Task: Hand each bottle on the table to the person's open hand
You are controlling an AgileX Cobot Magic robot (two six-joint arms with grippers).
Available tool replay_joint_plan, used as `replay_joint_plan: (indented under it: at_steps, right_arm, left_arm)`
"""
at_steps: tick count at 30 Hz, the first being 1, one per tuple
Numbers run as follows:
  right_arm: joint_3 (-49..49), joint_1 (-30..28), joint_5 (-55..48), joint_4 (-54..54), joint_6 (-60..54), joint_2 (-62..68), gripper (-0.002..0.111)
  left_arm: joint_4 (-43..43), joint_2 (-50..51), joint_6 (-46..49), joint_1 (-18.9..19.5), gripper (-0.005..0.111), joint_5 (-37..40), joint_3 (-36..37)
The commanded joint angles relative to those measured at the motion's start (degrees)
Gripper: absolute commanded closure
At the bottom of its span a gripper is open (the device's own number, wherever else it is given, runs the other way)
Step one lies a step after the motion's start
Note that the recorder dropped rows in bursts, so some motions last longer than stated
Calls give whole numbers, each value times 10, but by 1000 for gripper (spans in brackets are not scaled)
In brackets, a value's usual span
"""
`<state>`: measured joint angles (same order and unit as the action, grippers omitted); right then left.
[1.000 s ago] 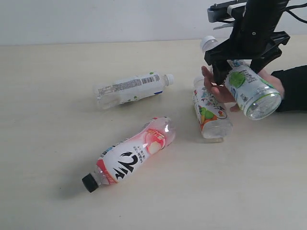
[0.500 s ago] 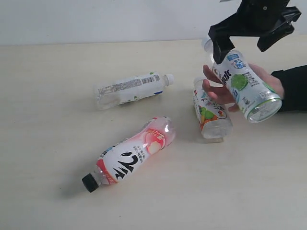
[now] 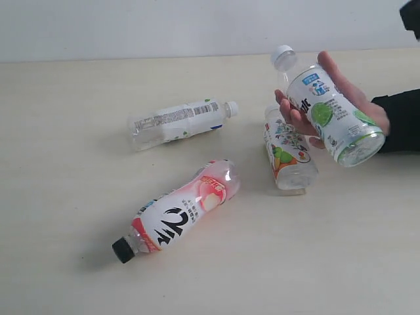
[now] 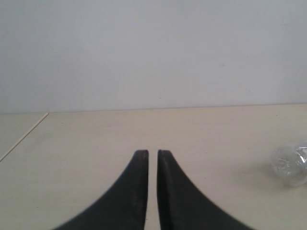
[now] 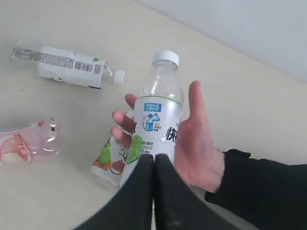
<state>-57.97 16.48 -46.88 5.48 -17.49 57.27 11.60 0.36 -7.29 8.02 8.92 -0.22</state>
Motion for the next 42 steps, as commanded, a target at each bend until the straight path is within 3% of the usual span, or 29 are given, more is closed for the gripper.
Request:
replay_joint_plan:
  at_steps: [1,12,42]
  right_arm:
    - [153,-2,162,12,-30,-158,108]
    - [325,-2,309,61,-30,-334,108]
    - [330,-2,259,64,-28,-556,108]
  left_arm:
    - [-1,-4,0,1,97,-5,2]
    - [-1,-4,0,1,97,-5,2]
    - [-1,-4,0,1,97,-5,2]
